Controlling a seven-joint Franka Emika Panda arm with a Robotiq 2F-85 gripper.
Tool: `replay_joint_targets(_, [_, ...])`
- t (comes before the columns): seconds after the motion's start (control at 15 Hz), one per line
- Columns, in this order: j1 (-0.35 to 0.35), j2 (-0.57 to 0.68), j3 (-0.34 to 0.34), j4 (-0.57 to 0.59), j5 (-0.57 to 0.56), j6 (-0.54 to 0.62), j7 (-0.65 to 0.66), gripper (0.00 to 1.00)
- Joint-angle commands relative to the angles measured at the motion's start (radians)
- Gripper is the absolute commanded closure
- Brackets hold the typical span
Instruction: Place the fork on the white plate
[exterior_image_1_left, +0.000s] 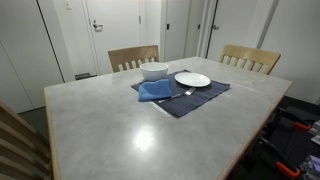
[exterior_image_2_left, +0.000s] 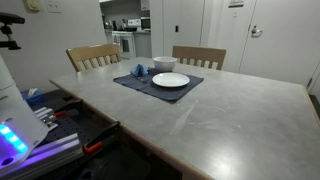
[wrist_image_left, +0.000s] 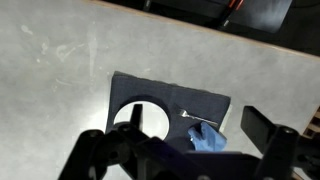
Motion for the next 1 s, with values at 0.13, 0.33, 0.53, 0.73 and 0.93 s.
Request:
replay_joint_targets(0.13, [0.081,0.152,-0.028,0.059,-0.008,0.079,-0.201,0.0])
replay_joint_targets(0.33, [0.108,0.223,-0.046,0.074,0.001,0.104,-0.331,0.0])
replay_joint_targets(0.53, [0.11,0.281,-0.05,0.082,0.016,0.14,-0.454,0.0])
replay_joint_targets(0.73, [0.106,0.324,-0.041,0.076,0.036,0.203,-0.567,0.0])
replay_joint_targets(0.93, [0.103,0.358,-0.036,0.069,0.076,0.277,-0.652,0.0])
